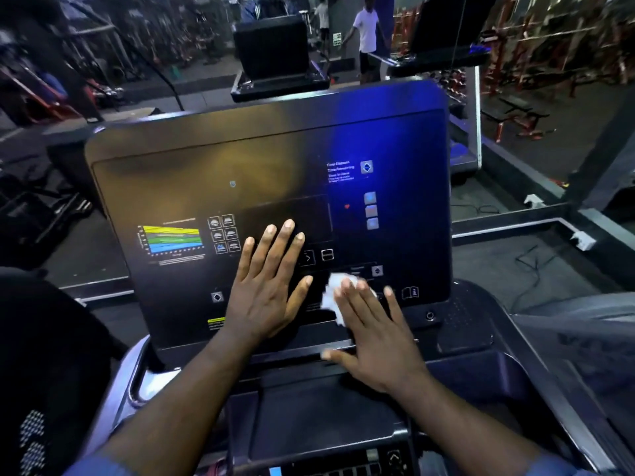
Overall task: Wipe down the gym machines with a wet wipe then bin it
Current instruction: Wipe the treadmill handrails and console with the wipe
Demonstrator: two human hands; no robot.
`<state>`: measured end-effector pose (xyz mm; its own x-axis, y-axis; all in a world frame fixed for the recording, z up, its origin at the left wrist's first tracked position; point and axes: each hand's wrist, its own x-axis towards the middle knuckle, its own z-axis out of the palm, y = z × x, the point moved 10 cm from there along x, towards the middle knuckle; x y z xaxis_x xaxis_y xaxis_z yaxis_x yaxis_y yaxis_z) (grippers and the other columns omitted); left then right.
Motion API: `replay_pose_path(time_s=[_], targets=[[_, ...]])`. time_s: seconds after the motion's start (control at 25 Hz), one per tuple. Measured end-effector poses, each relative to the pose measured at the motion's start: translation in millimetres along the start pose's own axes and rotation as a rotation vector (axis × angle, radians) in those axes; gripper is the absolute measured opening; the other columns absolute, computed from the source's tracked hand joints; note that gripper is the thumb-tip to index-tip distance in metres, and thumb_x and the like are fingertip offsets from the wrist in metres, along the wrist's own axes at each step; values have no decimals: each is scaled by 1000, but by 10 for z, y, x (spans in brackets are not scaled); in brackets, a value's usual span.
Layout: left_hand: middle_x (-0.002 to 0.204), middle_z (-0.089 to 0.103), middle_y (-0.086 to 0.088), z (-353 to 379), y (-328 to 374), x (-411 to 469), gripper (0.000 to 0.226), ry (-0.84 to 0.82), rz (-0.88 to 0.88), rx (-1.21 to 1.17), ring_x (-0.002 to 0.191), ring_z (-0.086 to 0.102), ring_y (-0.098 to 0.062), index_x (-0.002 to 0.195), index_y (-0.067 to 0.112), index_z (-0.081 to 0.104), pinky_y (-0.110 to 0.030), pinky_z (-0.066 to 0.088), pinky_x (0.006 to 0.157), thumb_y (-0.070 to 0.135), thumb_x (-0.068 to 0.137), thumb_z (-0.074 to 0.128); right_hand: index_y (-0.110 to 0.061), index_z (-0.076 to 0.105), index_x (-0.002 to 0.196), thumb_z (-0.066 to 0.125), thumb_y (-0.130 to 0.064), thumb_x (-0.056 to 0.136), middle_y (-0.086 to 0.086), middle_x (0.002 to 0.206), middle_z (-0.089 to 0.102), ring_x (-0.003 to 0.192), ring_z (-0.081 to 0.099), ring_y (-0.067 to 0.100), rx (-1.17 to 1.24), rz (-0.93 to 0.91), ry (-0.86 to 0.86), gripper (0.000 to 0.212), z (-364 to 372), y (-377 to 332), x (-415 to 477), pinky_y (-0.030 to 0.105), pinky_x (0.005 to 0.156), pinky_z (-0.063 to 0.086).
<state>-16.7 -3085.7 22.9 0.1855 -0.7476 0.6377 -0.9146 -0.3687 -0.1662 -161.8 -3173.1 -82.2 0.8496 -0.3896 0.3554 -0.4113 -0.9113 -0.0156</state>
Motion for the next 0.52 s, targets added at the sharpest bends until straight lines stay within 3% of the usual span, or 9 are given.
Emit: replay_pose_path(time_s=[0.08, 0.24, 0.32, 0.4, 0.52], targets=[[174, 17, -7, -64, -200, -65, 72, 31, -47, 1, 161, 14, -27, 164, 15, 30, -57, 19, 127, 48, 104, 52, -20, 7, 167, 26, -87, 94, -3, 175, -6, 161, 9, 22, -42, 63, 37, 101, 22, 208, -167, 59, 127, 10], [173, 21, -8, -214, -536, -62, 72, 74, -65, 9, 160, 18, -28, 162, 12, 34, -58, 20, 126, 47, 104, 55, -7, -7, 165, 23, -86, 92, 10, 173, -15, 161, -10, 29, 23, 402, 135, 111, -509, 476, 540, 57, 127, -7], [172, 22, -8, -273, -601, 32, 71, 96, -48, 2, 160, 19, -29, 162, 12, 35, -59, 22, 126, 48, 104, 55, -8, -9, 165, 25, -88, 91, 9, 173, -18, 160, -14, 28, 6, 257, 120, 114, -647, 15, 893, 57, 127, -8], [173, 22, -8, -330, -724, 94, 71, 121, -54, -1, 160, 19, -28, 162, 12, 34, -60, 22, 125, 48, 104, 54, -15, -4, 166, 28, -89, 91, 2, 174, -14, 161, -9, 22, -58, 28, 52, 111, -475, -491, 824, 59, 128, 1], [173, 19, -7, -415, -1076, 88, 71, 143, -124, 1, 160, 16, -28, 163, 13, 32, -62, 18, 125, 49, 105, 51, -22, 2, 167, 24, -89, 92, -5, 175, -5, 161, -1, 17, -136, 42, 74, 103, -365, -396, 548, 60, 128, 6]])
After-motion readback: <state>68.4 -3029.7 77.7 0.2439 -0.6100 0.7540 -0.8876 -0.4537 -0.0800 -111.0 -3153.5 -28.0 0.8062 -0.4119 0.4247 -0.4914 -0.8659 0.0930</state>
